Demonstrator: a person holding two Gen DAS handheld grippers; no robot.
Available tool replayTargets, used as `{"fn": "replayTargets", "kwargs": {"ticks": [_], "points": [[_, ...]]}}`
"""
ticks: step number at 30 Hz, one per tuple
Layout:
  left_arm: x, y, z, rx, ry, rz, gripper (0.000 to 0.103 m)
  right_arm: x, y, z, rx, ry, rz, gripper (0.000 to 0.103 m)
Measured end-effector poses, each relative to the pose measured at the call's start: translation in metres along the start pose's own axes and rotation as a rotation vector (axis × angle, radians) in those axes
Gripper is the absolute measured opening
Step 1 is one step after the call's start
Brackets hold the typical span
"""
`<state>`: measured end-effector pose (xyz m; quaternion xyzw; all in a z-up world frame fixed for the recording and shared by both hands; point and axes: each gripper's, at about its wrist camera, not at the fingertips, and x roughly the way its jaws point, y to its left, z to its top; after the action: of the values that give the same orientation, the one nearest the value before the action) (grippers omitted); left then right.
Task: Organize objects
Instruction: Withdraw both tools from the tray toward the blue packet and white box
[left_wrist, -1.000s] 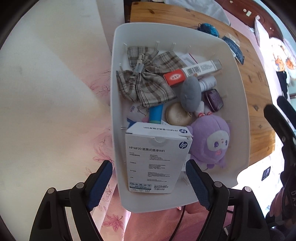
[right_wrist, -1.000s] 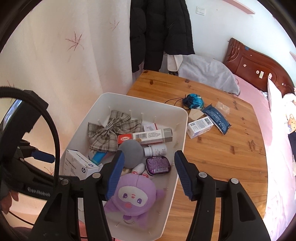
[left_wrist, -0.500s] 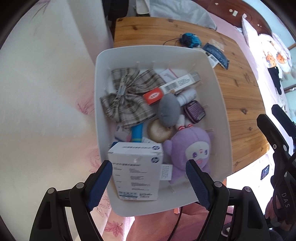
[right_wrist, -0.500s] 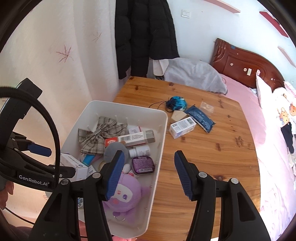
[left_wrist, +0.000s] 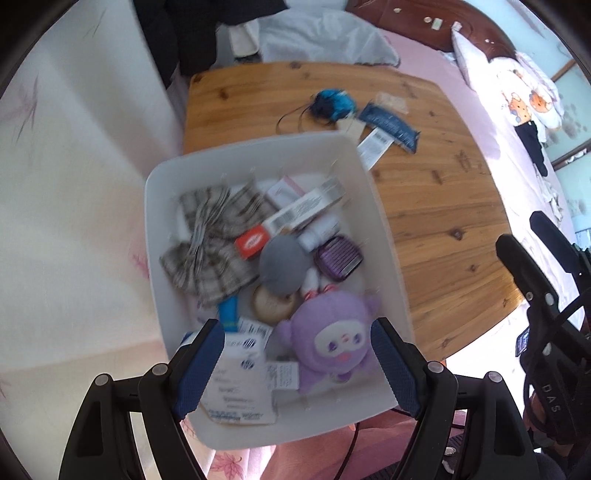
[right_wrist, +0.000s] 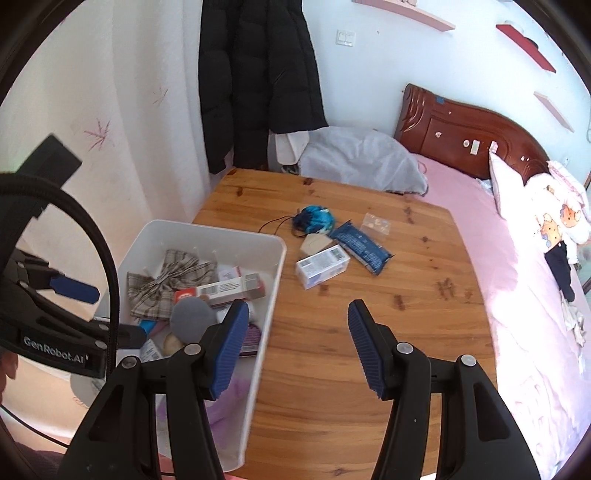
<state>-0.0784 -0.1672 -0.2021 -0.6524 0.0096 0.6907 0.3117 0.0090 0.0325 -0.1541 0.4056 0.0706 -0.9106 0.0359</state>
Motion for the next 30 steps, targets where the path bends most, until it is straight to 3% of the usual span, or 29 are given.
{"fn": "replayTargets", "kwargs": {"ticks": [6, 18, 26, 30], "points": [[-0.015, -0.033, 0.032, 0.055, -0.063, 0.008, 0.082, 0.002, -0.032, 0.012, -0.006, -0.016, -0.019, 0.06], [-0.024, -0.091, 0.081, 0.163, -0.087, 0.031, 0.082, 0.019, -0.103, 0.049, 0.049, -0.042, -0.007, 0.06], [-0.01, -0.123, 0.117, 0.226, -0.091, 0.042, 0.082, 0.046, -0.135, 0.071, 0.014, -0.05, -0.009, 0.06], [0.008, -0.132, 0.135, 0.256, -0.083, 0.028, 0.082, 0.075, -0.149, 0.08, -0.035, -0.042, 0.032, 0.06]]}}
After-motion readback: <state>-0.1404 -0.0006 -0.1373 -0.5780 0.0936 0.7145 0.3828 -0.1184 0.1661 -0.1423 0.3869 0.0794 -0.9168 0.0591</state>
